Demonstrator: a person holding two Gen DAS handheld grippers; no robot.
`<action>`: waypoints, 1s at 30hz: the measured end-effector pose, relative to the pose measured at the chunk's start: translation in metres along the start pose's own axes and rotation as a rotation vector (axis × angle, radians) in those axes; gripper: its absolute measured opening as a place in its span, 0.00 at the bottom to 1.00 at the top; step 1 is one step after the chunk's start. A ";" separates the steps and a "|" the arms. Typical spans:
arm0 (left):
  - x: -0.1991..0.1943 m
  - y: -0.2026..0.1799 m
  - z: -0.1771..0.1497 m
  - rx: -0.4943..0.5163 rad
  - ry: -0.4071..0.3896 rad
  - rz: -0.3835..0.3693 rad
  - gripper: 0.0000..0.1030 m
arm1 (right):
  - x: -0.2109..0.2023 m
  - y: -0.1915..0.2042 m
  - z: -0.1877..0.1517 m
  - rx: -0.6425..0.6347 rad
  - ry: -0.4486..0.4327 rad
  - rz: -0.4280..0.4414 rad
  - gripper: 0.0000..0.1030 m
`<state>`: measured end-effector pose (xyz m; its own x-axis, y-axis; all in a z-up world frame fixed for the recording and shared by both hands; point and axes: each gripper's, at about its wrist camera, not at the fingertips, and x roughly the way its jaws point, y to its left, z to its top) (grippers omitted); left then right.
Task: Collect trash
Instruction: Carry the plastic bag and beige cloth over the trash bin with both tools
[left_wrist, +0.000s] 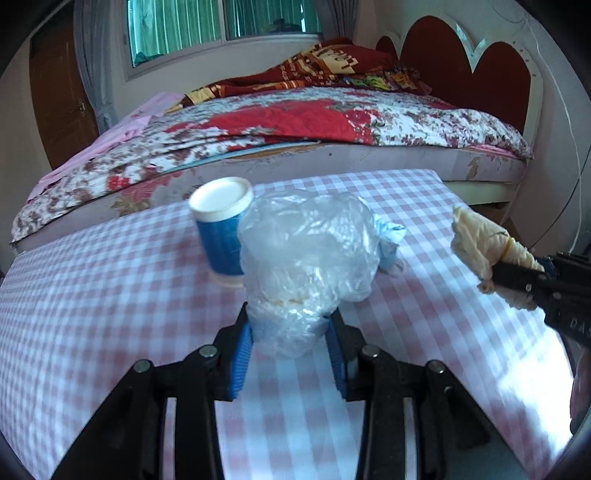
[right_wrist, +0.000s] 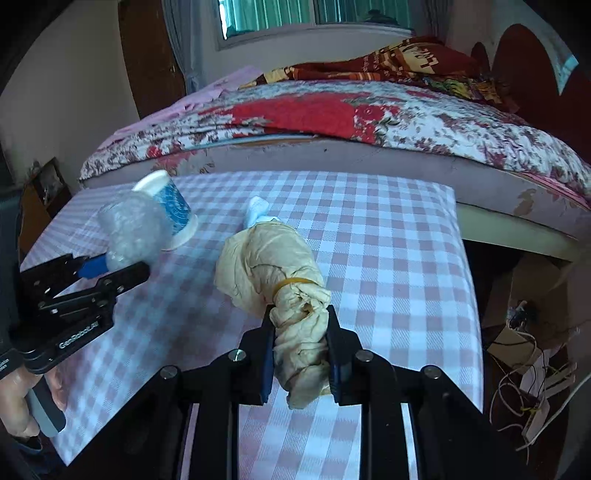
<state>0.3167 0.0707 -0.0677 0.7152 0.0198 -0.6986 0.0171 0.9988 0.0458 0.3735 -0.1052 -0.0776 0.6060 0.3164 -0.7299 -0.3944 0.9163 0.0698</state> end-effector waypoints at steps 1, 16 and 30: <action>-0.006 0.000 -0.002 0.001 -0.005 0.000 0.37 | -0.008 0.000 -0.004 0.006 -0.009 0.000 0.23; -0.116 -0.058 -0.068 0.029 -0.079 -0.095 0.37 | -0.141 -0.006 -0.095 0.112 -0.131 -0.038 0.23; -0.183 -0.124 -0.107 0.128 -0.131 -0.198 0.37 | -0.259 -0.024 -0.174 0.225 -0.234 -0.121 0.23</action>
<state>0.1084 -0.0517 -0.0218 0.7735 -0.1898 -0.6047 0.2477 0.9687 0.0129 0.1060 -0.2519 -0.0087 0.7911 0.2260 -0.5684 -0.1633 0.9736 0.1598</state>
